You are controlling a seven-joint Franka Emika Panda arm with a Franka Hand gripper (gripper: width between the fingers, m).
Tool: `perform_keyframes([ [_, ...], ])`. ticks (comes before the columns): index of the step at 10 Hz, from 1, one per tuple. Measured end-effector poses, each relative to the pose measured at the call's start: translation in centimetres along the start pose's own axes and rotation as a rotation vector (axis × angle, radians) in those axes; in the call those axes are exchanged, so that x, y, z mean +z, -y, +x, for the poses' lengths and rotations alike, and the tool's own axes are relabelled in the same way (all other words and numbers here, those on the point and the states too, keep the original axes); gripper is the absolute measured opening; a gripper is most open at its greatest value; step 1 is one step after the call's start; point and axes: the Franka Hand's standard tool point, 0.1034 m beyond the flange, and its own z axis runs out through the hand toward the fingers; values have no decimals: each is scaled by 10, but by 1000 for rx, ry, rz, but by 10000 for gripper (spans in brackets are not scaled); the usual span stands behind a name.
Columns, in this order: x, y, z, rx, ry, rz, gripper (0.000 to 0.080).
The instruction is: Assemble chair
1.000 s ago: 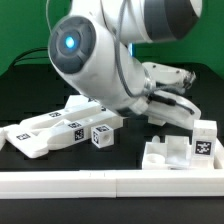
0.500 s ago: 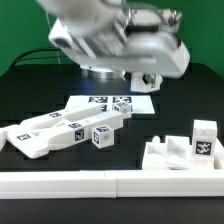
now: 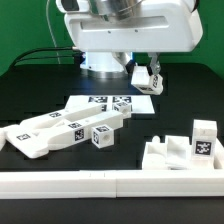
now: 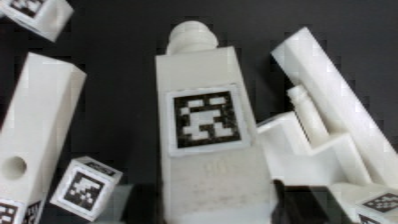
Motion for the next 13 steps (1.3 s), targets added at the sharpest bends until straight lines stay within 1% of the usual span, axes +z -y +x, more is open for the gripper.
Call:
perform_keyframes([
  [1, -17, 6, 14, -41, -54, -26, 281],
  [2, -31, 21, 30, -101, -166, -32, 281],
  [3, -32, 31, 38, -159, -269, -28, 281],
  [5, -29, 39, 39, -176, -406, 10, 281],
  [6, -27, 41, 38, -182, -431, 16, 281],
  [7, -28, 47, 41, -184, -530, 48, 281],
  [8, -20, 53, 41, -192, -607, 67, 281],
  [9, -13, 60, 43, -211, -658, 73, 281],
  [10, -13, 70, 47, -243, -779, 100, 281],
  [11, -5, 70, 45, -246, -796, 95, 281],
  [13, -6, 68, 47, -258, -796, 86, 281],
])
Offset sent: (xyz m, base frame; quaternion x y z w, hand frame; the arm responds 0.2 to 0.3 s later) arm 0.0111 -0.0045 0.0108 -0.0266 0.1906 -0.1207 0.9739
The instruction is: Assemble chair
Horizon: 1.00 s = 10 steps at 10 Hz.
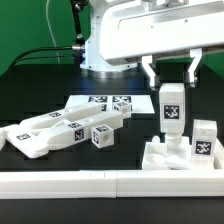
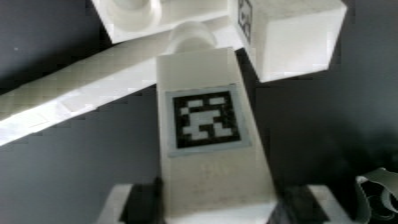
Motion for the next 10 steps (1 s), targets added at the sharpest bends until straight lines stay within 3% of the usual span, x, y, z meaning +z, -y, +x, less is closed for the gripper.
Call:
perform_keyframes([
  [2, 8, -17, -1, -52, 1, -24, 281],
  [4, 11, -25, 0, -73, -1, -34, 281],
  [10, 24, -25, -19, -91, 21, -44, 281],
])
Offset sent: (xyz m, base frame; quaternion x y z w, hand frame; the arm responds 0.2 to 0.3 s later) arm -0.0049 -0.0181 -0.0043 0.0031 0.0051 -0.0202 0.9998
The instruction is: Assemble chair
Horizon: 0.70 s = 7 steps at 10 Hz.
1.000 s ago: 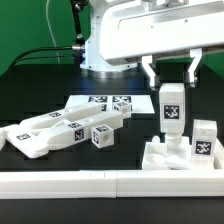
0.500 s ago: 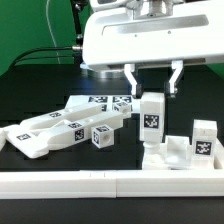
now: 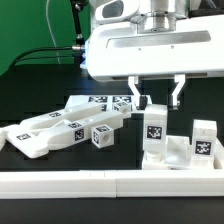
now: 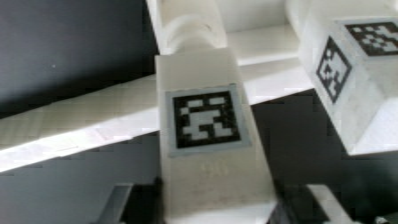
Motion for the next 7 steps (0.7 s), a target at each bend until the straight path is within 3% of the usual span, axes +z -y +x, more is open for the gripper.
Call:
perform_keyframes([
  [7, 10, -3, -7, -8, -34, -5, 281],
])
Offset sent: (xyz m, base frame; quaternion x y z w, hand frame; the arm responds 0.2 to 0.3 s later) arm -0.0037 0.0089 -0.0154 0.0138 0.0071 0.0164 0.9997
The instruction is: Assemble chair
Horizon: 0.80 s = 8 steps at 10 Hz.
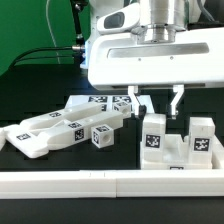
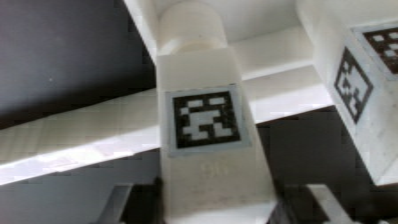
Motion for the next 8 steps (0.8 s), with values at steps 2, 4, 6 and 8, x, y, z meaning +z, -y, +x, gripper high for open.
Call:
perform_keyframes([
  [2, 1, -2, 0, -12, 37, -5, 437],
  [4, 1, -9, 12, 0, 125, -10, 566],
  [6, 5, -13, 13, 21, 256, -21, 645],
  [8, 5, -14, 4, 47, 417, -34, 648],
])
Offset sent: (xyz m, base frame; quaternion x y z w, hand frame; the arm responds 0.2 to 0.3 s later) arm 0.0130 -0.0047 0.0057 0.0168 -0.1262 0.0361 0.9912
